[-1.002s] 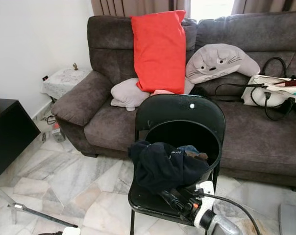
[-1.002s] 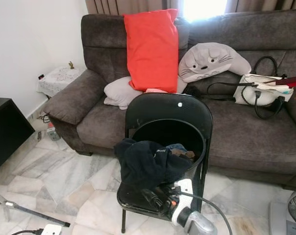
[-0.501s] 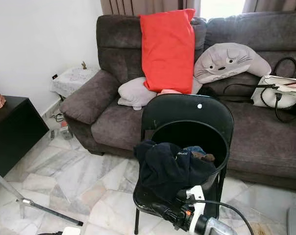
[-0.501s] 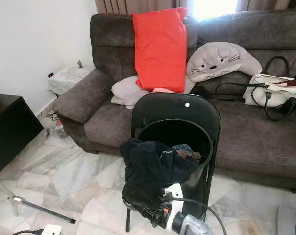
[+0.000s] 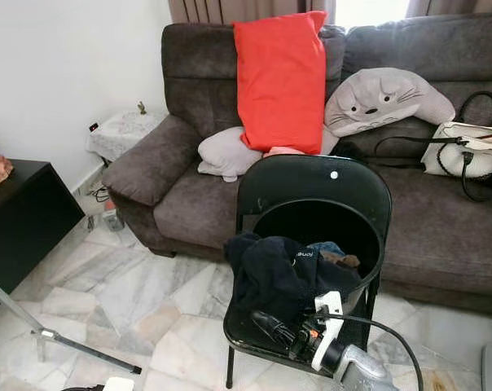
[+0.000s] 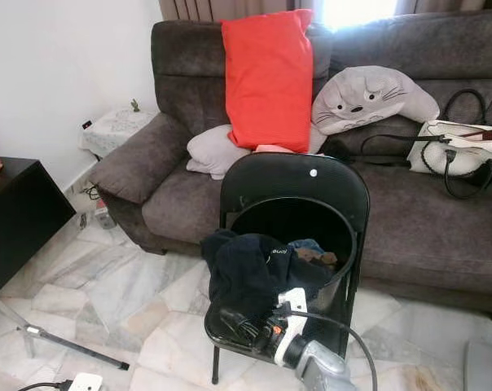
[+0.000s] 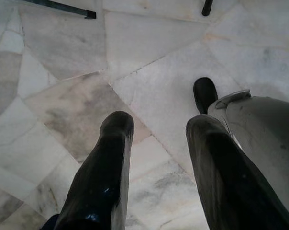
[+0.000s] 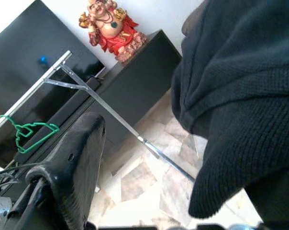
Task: Hang hanger
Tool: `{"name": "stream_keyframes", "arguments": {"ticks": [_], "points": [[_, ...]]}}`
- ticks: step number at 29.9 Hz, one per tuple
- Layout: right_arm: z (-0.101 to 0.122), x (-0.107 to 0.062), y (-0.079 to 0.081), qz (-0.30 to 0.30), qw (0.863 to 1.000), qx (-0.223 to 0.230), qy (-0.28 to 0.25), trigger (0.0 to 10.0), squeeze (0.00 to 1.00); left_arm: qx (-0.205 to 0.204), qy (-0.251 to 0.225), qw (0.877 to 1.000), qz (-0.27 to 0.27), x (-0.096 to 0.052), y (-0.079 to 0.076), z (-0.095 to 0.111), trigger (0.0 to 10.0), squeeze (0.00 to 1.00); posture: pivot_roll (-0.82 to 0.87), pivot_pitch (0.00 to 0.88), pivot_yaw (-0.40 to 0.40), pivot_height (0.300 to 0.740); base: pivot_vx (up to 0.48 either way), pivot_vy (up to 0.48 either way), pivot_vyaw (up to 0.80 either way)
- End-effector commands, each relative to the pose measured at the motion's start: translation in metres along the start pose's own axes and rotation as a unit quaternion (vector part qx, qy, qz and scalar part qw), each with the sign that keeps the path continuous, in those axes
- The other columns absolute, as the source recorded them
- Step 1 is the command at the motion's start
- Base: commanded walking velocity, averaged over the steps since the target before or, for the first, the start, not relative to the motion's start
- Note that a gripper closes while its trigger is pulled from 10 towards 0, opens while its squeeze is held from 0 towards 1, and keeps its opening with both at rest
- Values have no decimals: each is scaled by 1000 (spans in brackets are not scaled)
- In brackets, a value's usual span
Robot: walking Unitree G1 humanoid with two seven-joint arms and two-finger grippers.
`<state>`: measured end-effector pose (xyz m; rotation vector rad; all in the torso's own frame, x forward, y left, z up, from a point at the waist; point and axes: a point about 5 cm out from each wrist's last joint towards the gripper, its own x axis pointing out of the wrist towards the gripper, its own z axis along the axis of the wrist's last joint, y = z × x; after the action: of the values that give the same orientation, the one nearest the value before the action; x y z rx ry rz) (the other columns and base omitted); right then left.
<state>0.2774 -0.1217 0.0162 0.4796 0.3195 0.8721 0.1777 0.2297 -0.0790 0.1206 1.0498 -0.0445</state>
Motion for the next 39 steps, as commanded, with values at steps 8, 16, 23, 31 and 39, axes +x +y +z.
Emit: {"name": "stream_keyframes", "arguments": {"ticks": [8,16,23,31,39], "points": [[22,-14,6,-26,994,-67,-76,10000,0,14,3,1000,8,-1,8,1,10000,0,-75,0,158,740,0,0,0],[62,-25,38,-33,980,-143,-137,10000,0,16,0,1000,4,-1,6,3,10000,0,-98,0,151,740,0,0,0],[92,-21,63,-21,971,-189,-147,10000,0,15,0,1000,0,-1,4,4,10000,0,-104,0,147,740,0,0,0],[122,-27,75,-74,950,-243,-179,10000,0,13,-1,1000,-1,-1,4,3,10000,0,-112,0,141,740,0,0,0],[77,-60,50,-245,940,-230,-65,10000,0,13,-1,1000,-2,0,4,3,10000,0,-124,0,134,740,0,0,0]]}}
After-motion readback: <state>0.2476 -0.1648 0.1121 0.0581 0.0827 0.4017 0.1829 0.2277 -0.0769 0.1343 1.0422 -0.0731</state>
